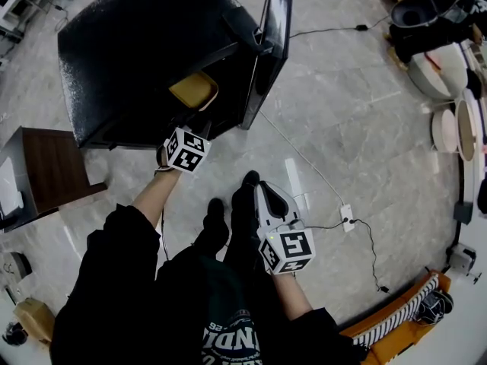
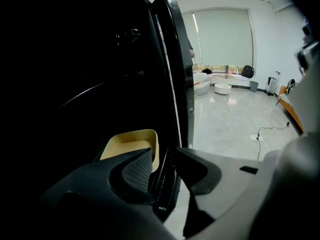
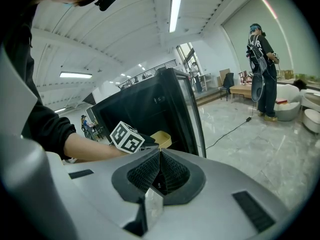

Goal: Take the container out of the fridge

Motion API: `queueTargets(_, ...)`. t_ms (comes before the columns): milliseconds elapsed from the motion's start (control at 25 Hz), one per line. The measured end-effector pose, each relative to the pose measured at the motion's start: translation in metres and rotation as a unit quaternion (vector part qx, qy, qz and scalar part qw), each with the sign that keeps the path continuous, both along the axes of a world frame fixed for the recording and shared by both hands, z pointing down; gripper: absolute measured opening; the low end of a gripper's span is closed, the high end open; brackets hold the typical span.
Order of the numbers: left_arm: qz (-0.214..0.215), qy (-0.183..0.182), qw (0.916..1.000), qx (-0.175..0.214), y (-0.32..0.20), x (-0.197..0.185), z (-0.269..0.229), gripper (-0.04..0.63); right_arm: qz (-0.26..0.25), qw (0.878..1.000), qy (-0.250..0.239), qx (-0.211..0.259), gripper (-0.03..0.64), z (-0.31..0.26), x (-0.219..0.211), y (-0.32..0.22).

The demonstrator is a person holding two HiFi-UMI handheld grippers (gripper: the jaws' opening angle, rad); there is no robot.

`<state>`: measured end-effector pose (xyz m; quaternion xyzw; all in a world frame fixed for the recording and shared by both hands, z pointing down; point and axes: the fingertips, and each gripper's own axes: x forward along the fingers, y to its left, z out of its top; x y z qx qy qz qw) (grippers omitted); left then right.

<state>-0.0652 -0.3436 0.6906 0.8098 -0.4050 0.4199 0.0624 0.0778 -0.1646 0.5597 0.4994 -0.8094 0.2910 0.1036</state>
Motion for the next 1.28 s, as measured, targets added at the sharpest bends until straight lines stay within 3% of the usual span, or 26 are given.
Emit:
queueTargets(840,0.032,-0.056,0.9970,-0.042,-0.030,0.002,0.042,0.133,0.011,1.000,0.003,-0.026,0.035,0.020,0.018,0.001)
queueTargets(1280,0.052,-0.094,0.9915,-0.074,-0.043,0.005,0.061,0.103,0.013,0.999,0.004,-0.036,0.035,0.025,0.023,0.004)
